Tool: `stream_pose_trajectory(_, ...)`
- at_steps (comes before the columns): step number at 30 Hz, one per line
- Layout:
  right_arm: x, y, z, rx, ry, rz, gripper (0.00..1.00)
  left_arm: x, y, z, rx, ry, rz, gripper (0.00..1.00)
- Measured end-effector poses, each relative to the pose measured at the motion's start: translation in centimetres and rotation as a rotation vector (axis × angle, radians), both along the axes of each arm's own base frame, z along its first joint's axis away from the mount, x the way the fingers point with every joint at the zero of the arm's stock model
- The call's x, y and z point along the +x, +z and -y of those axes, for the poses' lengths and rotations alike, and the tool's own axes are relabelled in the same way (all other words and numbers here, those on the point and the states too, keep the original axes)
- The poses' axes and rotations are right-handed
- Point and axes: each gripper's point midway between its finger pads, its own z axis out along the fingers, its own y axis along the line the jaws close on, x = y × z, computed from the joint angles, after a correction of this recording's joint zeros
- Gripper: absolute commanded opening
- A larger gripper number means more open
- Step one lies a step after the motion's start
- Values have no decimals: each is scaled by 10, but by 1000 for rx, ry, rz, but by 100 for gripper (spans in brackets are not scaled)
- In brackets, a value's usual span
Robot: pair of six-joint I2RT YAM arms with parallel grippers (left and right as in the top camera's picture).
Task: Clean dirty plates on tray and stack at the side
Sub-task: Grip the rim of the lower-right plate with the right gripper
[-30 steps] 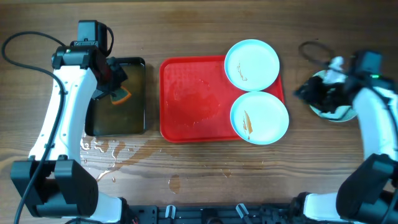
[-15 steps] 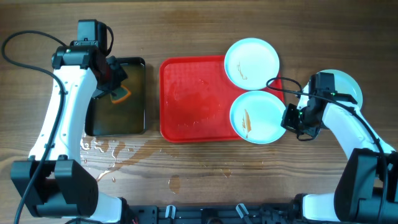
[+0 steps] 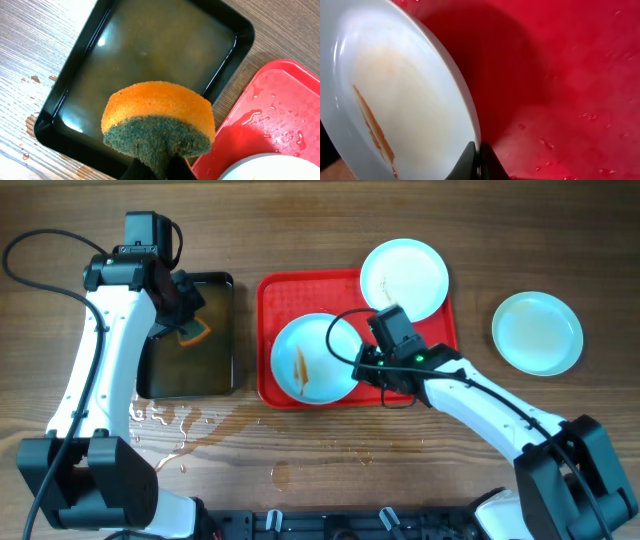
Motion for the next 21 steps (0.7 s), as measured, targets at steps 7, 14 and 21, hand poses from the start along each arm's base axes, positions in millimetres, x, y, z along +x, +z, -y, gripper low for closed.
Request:
stream_pose_trajectory(7,21,-16,-8,-110,120,-139,37,1,0,3,-15,-4,6,4)
stream_pose_trajectory(14,48,-10,-29,-83,197,-95,44,3,0,13,-66,-23,11,4)
stream_pose_trajectory(21,53,-30,-29,-40,249,-126,4,15,2,91,-131,-218,71,4)
